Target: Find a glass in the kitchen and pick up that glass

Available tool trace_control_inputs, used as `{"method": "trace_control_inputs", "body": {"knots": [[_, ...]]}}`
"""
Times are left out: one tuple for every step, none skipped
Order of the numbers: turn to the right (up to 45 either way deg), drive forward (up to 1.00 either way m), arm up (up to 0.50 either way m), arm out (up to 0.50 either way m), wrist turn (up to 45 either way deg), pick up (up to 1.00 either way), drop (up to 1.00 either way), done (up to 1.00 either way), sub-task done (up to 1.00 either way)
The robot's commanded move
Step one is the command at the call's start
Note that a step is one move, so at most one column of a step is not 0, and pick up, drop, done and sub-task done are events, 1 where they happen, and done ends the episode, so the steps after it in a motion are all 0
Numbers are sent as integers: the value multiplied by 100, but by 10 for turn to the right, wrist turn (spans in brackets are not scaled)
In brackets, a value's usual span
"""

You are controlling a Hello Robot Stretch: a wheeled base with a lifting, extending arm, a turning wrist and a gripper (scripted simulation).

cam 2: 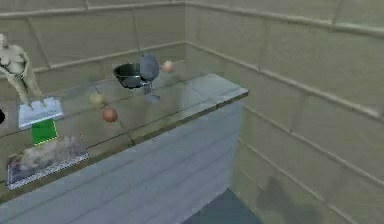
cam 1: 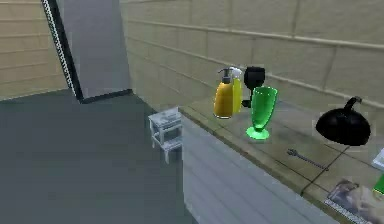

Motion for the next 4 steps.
{"method": "trace_control_inputs", "body": {"knots": [[450,0,0,0,0,0,0,0,0],[0,35,0,0,0,0,0,0,0],[-300,0,0,0,0,0,0,0,0],[0,0,50,0,0,0,0,0,0]]}}
